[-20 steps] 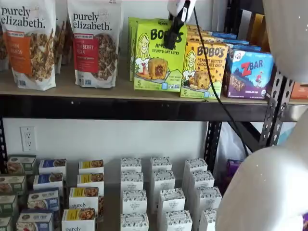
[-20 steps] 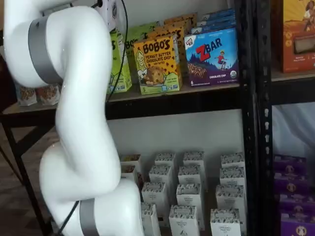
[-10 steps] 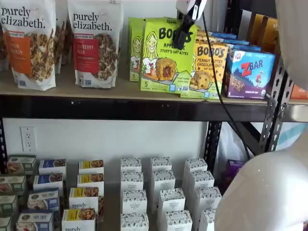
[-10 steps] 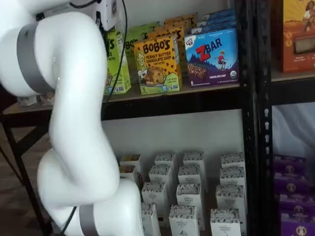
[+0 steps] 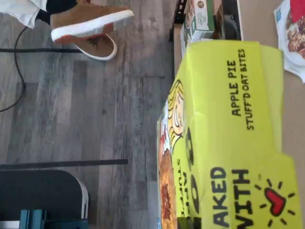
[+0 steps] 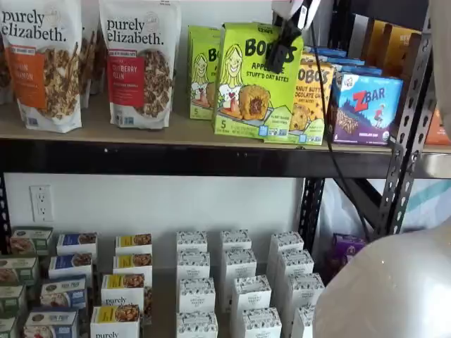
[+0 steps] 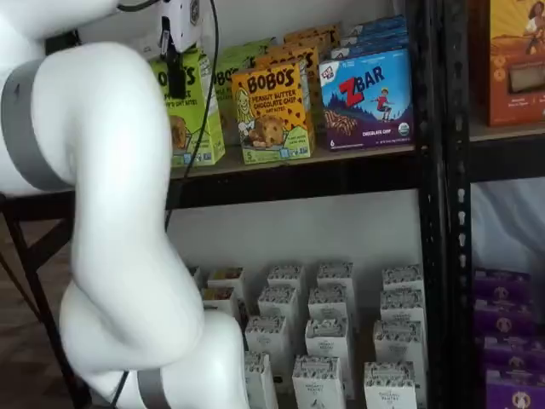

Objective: Pick the green box on the top shelf, the fourth from the left

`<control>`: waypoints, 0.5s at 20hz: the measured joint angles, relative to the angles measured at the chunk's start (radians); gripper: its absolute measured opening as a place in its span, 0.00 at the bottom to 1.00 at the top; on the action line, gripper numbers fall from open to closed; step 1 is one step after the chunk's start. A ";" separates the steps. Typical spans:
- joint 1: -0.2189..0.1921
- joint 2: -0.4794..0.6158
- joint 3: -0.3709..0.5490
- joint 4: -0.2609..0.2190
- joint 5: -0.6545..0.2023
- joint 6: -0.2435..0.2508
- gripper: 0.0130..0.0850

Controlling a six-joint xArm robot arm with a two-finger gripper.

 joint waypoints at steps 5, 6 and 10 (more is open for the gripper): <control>-0.004 -0.066 0.079 -0.019 -0.049 -0.012 0.11; -0.004 -0.078 0.094 -0.021 -0.057 -0.014 0.11; -0.003 -0.112 0.140 -0.029 -0.068 -0.019 0.11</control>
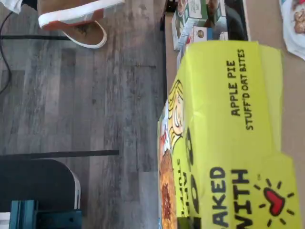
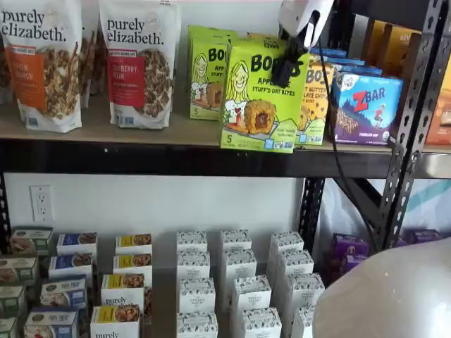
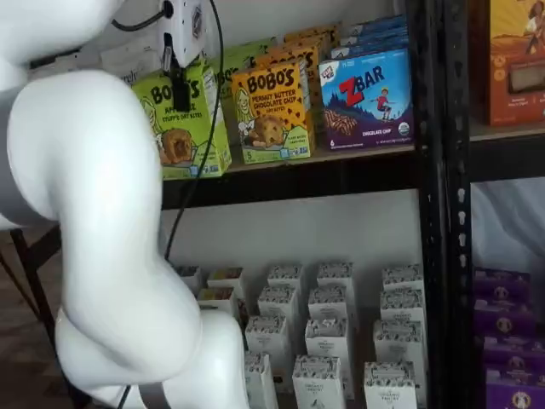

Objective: Pick the green box on the top shelf, the fourth from the left

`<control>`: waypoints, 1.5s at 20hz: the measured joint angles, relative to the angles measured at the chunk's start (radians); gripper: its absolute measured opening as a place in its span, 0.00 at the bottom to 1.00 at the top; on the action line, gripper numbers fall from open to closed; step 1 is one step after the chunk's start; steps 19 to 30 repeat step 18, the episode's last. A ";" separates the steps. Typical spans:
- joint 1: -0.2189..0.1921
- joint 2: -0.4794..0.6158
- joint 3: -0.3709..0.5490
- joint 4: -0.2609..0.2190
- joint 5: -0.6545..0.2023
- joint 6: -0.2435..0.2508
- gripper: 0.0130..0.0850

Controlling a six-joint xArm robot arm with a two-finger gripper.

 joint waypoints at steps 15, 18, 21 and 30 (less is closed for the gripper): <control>-0.030 -0.062 0.065 0.007 -0.003 -0.028 0.11; -0.037 -0.077 0.082 0.001 -0.014 -0.036 0.11; -0.037 -0.077 0.082 0.001 -0.014 -0.036 0.11; -0.037 -0.077 0.082 0.001 -0.014 -0.036 0.11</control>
